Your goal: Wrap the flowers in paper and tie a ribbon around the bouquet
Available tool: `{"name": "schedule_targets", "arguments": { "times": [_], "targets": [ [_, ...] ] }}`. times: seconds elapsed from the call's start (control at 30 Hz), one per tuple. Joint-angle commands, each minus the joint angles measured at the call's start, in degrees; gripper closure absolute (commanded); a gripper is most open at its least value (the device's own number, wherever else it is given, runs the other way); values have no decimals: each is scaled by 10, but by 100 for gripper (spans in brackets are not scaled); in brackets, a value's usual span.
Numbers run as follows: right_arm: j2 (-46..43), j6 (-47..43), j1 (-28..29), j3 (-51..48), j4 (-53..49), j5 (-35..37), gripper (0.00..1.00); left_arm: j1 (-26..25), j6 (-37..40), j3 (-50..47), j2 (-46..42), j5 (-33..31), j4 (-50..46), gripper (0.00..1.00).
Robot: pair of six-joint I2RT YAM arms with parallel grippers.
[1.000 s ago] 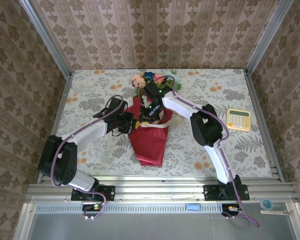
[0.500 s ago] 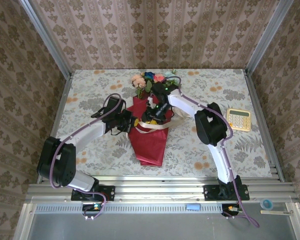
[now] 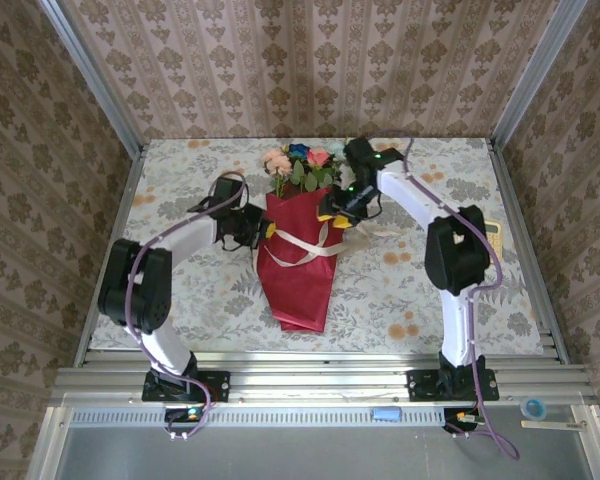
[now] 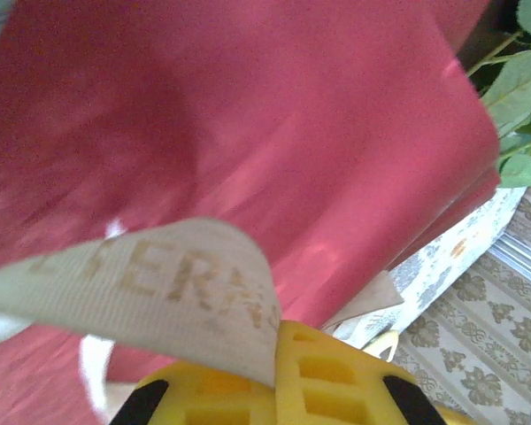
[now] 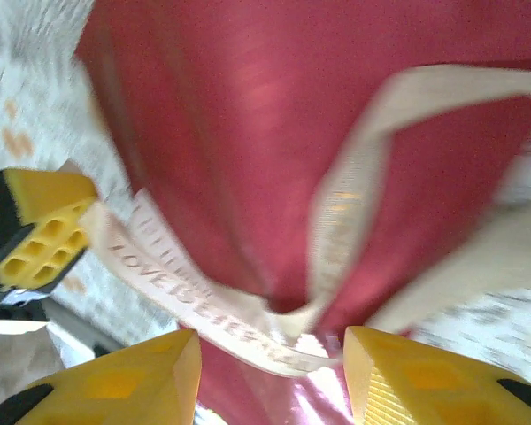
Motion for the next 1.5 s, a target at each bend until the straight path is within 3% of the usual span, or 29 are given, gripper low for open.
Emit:
{"name": "schedule_targets", "arguments": {
  "times": [0.0,0.03,0.1,0.2,0.33,0.53,0.63,0.77,0.97,1.13,1.47],
  "targets": [
    [-60,89,-48,-64,2,134,54,7,76,42,48,46,8,100],
    [-71,112,-61,-87,8,148,53,7,88,51,59,51,10,99],
    [-99,165,-87,-141,31,168,53,9,125,72,83,57,8,81],
    [-130,216,-106,-197,69,176,53,8,204,120,104,58,-40,63],
    [-141,243,-112,-212,78,186,51,6,303,168,87,20,-156,53],
    [-143,305,-123,-211,65,218,48,-1,391,157,-2,-59,-277,43],
    [-135,366,-129,-199,46,232,48,-23,433,130,-32,-74,-317,44],
    [-108,447,-127,-177,37,228,46,-100,531,135,-44,-113,-350,46],
    [-45,522,-122,-132,7,219,43,-177,666,209,30,-186,-397,41],
    [-10,552,-120,-119,34,202,41,-205,701,237,75,-224,-406,36],
    [23,567,-116,-126,57,198,39,-238,727,269,153,-239,-391,38]
  ]
}}
